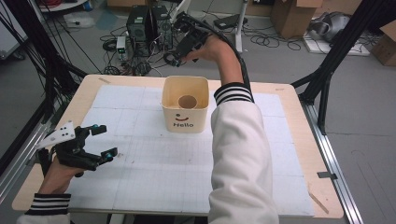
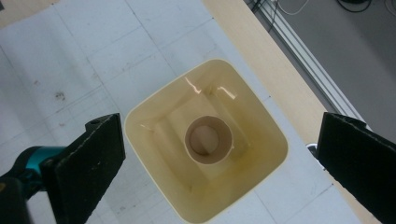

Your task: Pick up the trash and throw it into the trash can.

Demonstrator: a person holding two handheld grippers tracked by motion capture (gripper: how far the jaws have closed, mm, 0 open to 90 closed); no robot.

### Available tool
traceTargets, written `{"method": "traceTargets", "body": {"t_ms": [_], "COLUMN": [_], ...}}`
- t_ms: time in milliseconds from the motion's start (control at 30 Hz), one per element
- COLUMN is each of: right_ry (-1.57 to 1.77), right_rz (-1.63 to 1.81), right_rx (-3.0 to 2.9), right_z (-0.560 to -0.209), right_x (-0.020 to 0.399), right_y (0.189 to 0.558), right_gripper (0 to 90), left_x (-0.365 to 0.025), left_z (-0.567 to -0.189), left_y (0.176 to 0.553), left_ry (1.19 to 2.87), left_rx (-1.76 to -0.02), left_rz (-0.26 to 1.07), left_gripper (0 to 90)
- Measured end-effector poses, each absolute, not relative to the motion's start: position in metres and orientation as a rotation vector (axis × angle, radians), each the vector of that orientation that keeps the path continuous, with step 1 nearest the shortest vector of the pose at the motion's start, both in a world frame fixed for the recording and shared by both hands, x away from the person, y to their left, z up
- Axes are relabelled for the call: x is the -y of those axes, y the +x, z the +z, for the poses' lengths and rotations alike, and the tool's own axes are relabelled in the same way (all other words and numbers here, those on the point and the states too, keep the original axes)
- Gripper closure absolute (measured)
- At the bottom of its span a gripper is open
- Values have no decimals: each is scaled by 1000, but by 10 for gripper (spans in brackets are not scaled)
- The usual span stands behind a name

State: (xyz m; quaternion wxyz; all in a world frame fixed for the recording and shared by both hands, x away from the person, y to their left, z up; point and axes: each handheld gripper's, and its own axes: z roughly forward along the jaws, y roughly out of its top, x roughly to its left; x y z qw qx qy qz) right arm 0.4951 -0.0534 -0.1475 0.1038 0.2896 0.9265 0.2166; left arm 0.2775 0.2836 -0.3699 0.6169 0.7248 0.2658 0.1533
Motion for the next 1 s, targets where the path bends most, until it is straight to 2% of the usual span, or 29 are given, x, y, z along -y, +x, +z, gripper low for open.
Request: {"method": "traceTargets", "body": {"t_ms": [533,1000], "right_ry": [787,740], "right_rz": [744,907], "right_rx": [-2678,-2600], "right_z": [-143,-163], "right_x": [78,135], "right_y": [458,403], "right_gripper": [2,2], "left_x": [-284,-283], "left_z": [-369,-369], "left_y": [277,277], "left_ry": [1668,1677], "left_rx": [-619,-621], "left_rz": [361,366], "left_gripper": [21,21]}}
